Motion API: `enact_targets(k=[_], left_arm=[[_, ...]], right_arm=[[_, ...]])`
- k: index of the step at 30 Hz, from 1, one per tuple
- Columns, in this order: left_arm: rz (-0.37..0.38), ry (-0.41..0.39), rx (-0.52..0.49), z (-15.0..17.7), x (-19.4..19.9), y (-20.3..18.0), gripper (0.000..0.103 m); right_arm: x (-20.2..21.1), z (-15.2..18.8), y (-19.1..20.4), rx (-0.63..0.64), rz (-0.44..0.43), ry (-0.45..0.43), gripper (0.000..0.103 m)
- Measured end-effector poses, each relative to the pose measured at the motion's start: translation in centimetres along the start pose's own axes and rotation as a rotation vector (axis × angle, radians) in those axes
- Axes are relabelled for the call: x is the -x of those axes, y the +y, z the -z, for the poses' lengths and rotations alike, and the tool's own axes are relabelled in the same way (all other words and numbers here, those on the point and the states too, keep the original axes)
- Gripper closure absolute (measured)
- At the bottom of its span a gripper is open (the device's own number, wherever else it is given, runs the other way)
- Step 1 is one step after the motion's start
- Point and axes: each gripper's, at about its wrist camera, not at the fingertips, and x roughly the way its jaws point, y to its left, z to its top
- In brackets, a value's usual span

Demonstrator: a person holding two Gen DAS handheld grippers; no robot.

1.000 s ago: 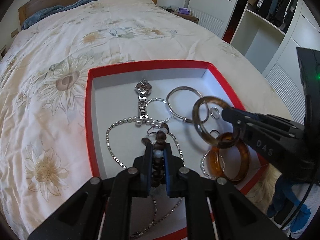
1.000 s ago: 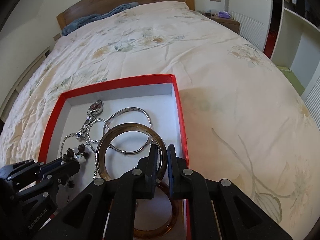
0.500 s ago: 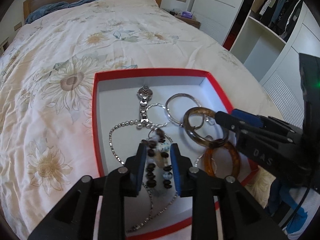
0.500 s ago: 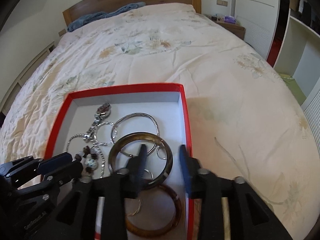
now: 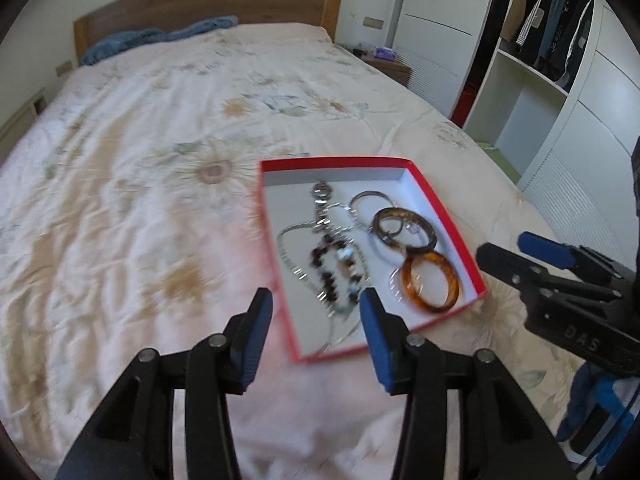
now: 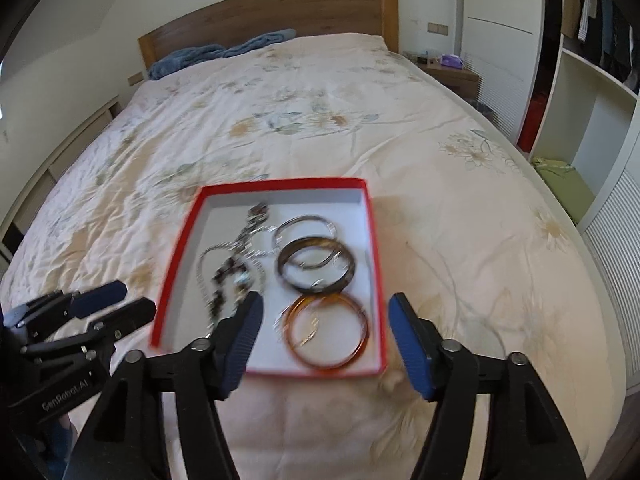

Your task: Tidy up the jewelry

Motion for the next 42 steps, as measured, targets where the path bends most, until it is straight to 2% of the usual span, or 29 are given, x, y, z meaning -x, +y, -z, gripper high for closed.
enact_targets(k=[2, 6, 12, 19, 22, 28, 42], left_arm=[[-0.021, -0.011, 0.004, 0.9, 1.7, 0.6, 0.06], [-0.069, -0.044, 0.014, 2.8, 5.7, 1.9, 0.06], [-0.119, -0.097, 0.04, 5.2, 10.7, 3.7, 0.06], [-0.173, -0.149, 0.046, 7.7, 15.2, 5.2, 0.059], [-0.204, -0.165, 0.04, 8.8, 16.5, 5.6, 0.059], [-0.248, -0.177, 0.042, 11.1, 18.4, 6.7, 0.059], [-0.319, -0.227, 0.053, 14.4, 21.4, 8.0, 0.056]], right_arm=[[1.5, 0.8, 1.2, 0.016, -0.015, -0.006, 0.034], [4.3, 2.4, 3.7, 0.047, -0.042, -0.028, 0.023], [8.0, 4.9, 7.8, 0.1, -0.082, -0.048, 0.021], [11.6, 7.8, 11.6, 0.147, -0.103, -0.07, 0.014], [12.8, 8.8, 12.6, 0.148, -0.098, -0.081, 0.005], [14.3, 10.5, 13.8, 0.136, -0.081, -0.101, 0.001], [14.9, 13.5, 13.7, 0.114, -0.034, -0.106, 0.0]])
